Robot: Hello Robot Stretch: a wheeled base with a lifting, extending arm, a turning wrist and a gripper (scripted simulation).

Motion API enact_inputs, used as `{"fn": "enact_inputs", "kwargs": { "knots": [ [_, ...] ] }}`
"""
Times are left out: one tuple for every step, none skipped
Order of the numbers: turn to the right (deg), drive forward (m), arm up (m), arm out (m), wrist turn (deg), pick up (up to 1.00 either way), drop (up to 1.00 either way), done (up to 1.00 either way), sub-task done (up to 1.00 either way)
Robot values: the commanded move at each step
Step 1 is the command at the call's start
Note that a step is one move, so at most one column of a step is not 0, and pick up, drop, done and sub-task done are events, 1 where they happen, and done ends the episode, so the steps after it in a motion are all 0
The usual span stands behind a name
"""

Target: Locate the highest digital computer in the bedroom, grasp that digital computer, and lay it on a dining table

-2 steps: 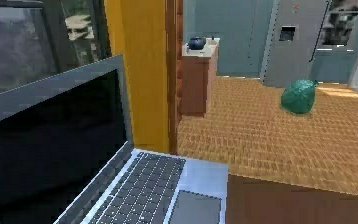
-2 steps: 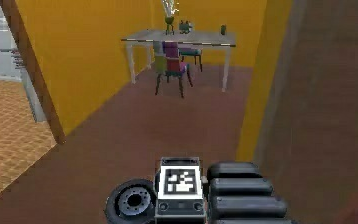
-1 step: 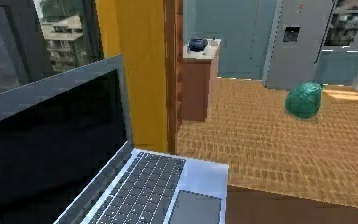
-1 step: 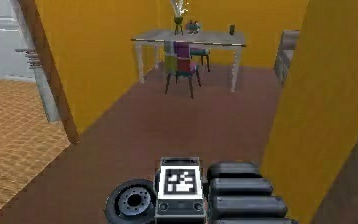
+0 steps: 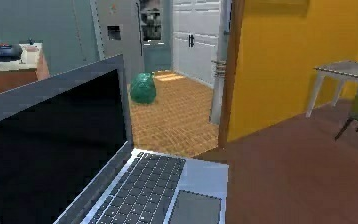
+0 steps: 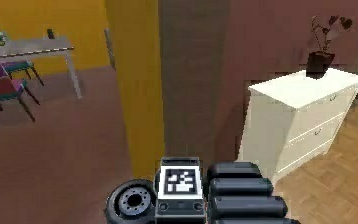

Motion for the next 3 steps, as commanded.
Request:
{"fn": "enact_inputs", "kwargs": {
  "knots": [
    [0.0,0.35,0.00,0.00,0.0,0.00,0.00,0.00,0.00],
    [45.0,0.00,0.00,0.00,0.0,0.00,0.00,0.00,0.00],
    [12.0,0.00,0.00,0.00,0.0,0.00,0.00,0.00,0.00]
  ]
}}
